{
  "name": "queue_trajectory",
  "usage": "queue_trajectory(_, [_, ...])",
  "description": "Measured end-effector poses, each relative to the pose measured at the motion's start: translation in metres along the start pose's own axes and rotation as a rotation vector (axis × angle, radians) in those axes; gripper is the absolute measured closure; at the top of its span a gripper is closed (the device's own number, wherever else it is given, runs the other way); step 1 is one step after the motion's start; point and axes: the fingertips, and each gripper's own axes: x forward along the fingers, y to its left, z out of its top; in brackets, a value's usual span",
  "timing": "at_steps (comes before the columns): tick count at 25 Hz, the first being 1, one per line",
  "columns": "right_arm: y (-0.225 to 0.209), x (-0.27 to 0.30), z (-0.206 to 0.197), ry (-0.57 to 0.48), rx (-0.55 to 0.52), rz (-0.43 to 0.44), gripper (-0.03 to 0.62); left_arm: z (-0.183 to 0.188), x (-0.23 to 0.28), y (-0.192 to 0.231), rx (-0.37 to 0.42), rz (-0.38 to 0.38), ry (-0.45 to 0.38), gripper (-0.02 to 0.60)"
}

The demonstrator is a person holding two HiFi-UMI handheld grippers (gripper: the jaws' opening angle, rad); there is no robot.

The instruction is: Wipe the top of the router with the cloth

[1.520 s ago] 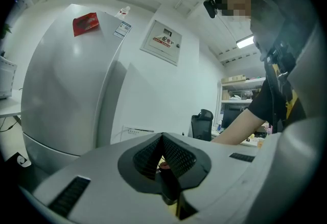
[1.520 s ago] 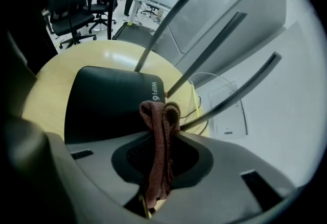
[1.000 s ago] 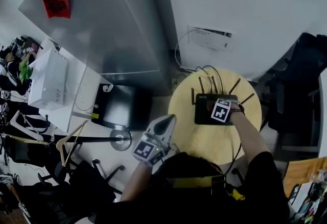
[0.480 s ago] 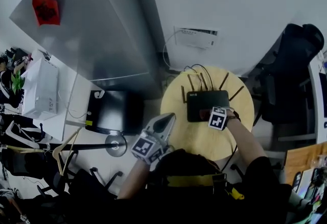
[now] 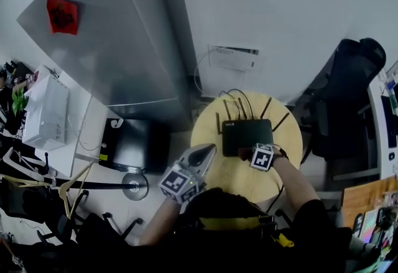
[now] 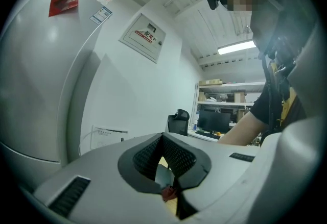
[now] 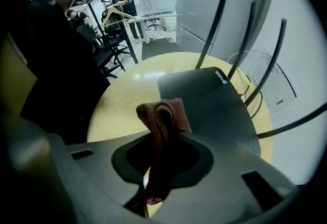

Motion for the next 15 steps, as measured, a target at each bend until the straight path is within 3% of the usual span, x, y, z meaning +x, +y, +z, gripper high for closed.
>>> queue_trajectory(6, [0.024,-0.002,-0.013,0.028,-0.073,0.139,0.530,0.002,-0.007,0.003,-0.004,0.025,-0.022,0.588])
queue_trajectory(8, [0.018,-0.012,-0.016,0.013,-0.092,0.118,0.530,0.001,-0.011,0.005,-0.011,0.043,-0.023,0.588])
queue_trajectory(10, [-0.008,-0.031,-0.012,-0.022,-0.069,0.014,0.530,0.000,-0.011,0.008,-0.012,0.055,-0.019,0.588])
queue_trajectory(15, [-0.094,-0.075,0.001,-0.054,-0.090,-0.380,0.530,0.001,-0.004,0.007,-0.018,0.054,-0.012,0.588])
